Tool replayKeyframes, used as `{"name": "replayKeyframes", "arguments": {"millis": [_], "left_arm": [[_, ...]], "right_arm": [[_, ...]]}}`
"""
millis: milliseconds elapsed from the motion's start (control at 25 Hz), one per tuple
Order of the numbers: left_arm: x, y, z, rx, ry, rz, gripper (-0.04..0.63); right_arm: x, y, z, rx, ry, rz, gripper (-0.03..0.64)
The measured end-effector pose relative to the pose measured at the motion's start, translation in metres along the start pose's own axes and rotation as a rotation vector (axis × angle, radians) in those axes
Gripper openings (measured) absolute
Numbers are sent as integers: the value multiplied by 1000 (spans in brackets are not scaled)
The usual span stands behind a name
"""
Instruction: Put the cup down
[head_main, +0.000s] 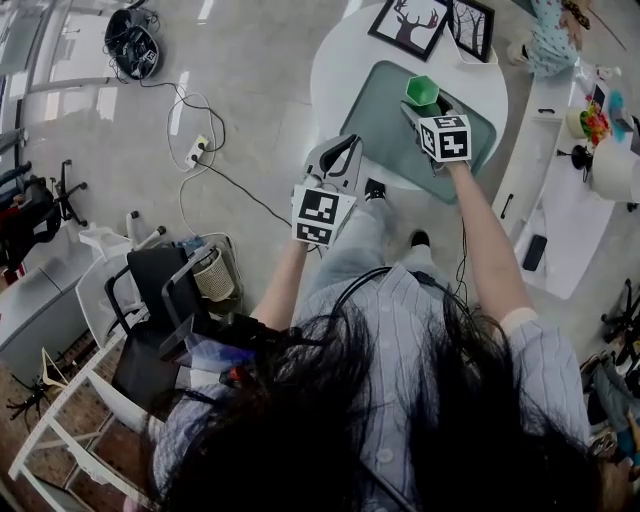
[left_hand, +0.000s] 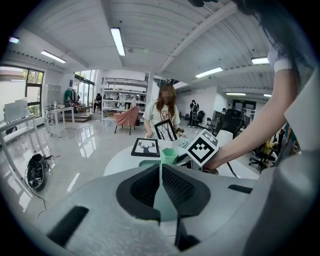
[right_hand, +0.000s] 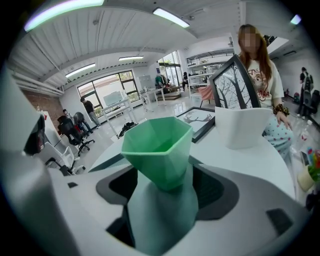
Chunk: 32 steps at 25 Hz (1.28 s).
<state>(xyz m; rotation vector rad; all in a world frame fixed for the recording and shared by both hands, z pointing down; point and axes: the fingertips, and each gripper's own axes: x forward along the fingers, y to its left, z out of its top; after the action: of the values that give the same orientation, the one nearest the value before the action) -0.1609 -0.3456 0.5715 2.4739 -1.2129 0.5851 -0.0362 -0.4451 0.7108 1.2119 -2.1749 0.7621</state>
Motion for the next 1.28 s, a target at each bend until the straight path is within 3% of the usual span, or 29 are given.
{"name": "replayKeyframes", "arguments": {"millis": [240,520,960,1280], "left_arm": [[-10,1,8,-3,-17,20,26],[-14,-9,20,7,-36,26,26],[-15,-44,37,20,-66,20,26],[-28,-72,37,24,-79,43,26]], "right_arm": [[-21,3,-5,61,-8,-6,321],[-67,9,-1,133,-87,-9,321],[-138,43,18,43,-232,50,305],[-196,60,23,80,-330,94,291]]}}
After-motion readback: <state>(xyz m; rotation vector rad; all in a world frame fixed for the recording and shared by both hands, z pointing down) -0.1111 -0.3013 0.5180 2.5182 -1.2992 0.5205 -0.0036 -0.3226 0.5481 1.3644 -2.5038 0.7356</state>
